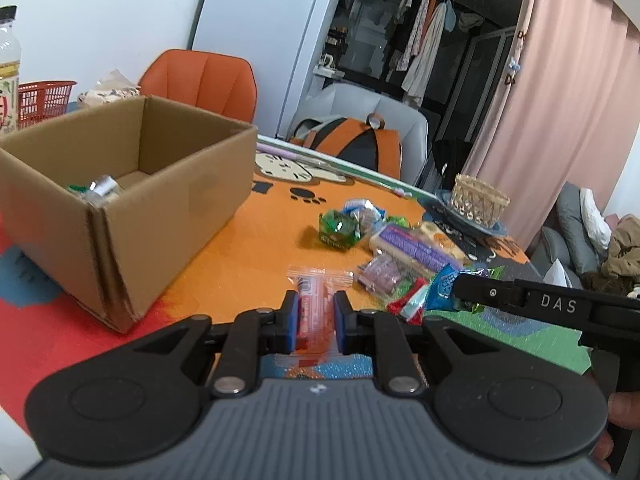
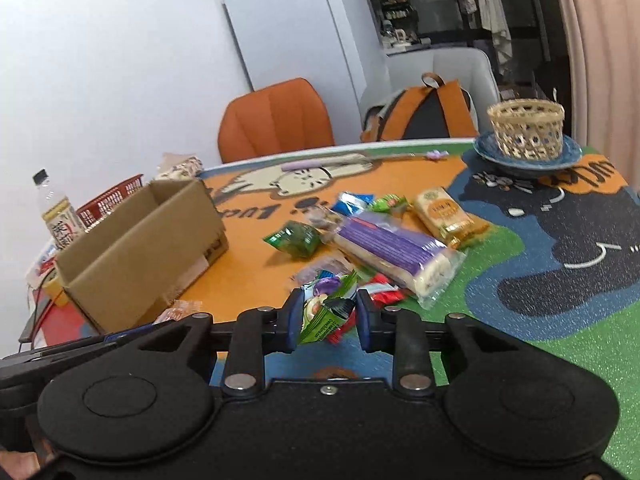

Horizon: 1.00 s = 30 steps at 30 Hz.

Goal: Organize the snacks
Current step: 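Grasp the green-purple pouch with right tool while left tool holds candy, then carry both packs over the box and open both tools to drop them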

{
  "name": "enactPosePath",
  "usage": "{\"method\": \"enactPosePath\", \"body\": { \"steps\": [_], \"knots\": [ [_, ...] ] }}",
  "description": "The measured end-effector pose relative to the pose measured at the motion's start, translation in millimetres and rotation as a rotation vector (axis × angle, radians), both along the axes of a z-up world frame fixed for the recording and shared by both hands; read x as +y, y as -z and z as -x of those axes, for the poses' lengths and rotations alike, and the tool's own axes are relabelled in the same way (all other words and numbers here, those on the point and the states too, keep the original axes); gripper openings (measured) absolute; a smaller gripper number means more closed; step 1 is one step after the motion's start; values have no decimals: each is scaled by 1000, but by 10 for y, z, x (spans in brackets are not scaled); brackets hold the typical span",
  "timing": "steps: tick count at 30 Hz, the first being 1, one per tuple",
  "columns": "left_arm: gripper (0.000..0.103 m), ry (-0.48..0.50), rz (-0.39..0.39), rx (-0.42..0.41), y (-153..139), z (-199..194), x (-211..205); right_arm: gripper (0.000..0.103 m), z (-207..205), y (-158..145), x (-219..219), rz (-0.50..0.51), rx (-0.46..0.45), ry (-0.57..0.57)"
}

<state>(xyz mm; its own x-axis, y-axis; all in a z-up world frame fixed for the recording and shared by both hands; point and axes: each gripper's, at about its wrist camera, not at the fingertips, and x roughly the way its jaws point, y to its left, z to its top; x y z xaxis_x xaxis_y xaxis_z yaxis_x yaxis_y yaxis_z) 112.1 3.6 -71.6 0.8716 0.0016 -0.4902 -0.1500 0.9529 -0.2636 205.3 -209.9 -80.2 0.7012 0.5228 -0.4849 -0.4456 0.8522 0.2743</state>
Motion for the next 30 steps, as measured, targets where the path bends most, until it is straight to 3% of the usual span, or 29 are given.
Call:
{"method": "enactPosePath", "body": {
  "steps": [20,30],
  "knots": [
    [17,-51,0,-117,-472,156,379,28,104,-385,385,-13,-95,-53],
    [17,-95,-14,-172,-723,-62,771,28,24,-513,677,-46,-130,-89]
  ]
}}
